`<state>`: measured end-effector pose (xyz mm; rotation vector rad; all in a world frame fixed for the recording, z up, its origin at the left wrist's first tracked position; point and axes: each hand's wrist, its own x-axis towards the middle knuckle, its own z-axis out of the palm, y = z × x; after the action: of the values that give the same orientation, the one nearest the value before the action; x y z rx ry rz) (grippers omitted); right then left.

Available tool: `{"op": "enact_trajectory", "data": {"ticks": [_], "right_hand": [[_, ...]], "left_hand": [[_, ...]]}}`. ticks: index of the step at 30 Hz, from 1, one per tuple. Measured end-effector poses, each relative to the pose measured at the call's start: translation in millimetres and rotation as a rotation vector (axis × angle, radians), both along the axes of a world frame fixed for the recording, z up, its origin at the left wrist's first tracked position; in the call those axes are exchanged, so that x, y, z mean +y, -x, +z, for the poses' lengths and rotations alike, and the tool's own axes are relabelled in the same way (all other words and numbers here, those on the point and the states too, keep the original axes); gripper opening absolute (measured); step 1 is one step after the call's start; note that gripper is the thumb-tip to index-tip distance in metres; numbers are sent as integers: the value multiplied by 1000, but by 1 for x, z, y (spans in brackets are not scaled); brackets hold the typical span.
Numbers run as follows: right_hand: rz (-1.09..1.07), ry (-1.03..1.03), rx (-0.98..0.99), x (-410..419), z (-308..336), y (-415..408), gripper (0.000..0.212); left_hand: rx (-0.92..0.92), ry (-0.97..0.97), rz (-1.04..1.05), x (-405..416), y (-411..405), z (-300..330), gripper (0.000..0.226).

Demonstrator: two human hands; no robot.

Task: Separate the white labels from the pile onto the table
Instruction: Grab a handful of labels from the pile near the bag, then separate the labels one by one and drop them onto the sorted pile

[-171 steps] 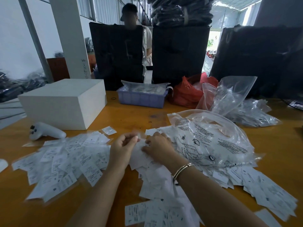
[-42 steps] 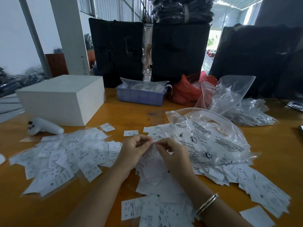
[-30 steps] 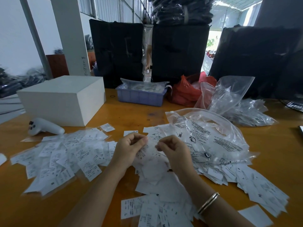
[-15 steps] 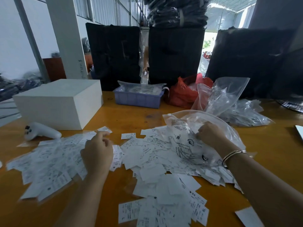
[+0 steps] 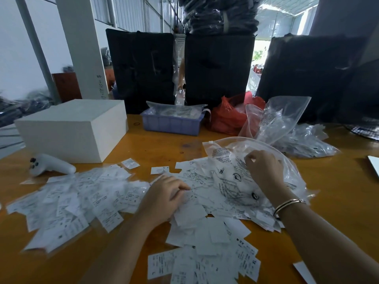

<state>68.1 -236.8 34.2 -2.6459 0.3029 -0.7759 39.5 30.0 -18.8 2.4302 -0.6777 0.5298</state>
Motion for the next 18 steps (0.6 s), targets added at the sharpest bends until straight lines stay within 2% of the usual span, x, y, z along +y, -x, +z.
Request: {"op": "enact_trajectory", "data": {"ticks": [2,4,5,6,9,10,13,15,17,18], "right_hand": [[149,-142,-211,15,8,10,12],[330,-252,-299,38,13,22,6],[426,-295,-289,51,12,29,6],[522,-348,-243,63,10,34,8],[706,-546,19,96,-2,43,19],[727,-590,72,103,-6,43,17],[758,-707,132,112,-14,38,7],[777,-812,156,112,-19,34,7],[713,-867,167,113,-23,28,9],[640,-851,158,113,-25,25,11]], "left_hand": [[67,101,-10,-4,0,0,19],[165,222,-14,-7,3,3,16],[224,309,-24,-8,4,6,11],[288,408,-45,-9,6,9,17],[459,598,-76,-7,8,15,64],[500,638,-78,-6,9,16,68],[555,774,-73,-3,8,16,49],[561,866,-25,-3,5,14,29],[558,1001,15,-1,2,14,13],[555,1073,26,0,1,14,14]]}}
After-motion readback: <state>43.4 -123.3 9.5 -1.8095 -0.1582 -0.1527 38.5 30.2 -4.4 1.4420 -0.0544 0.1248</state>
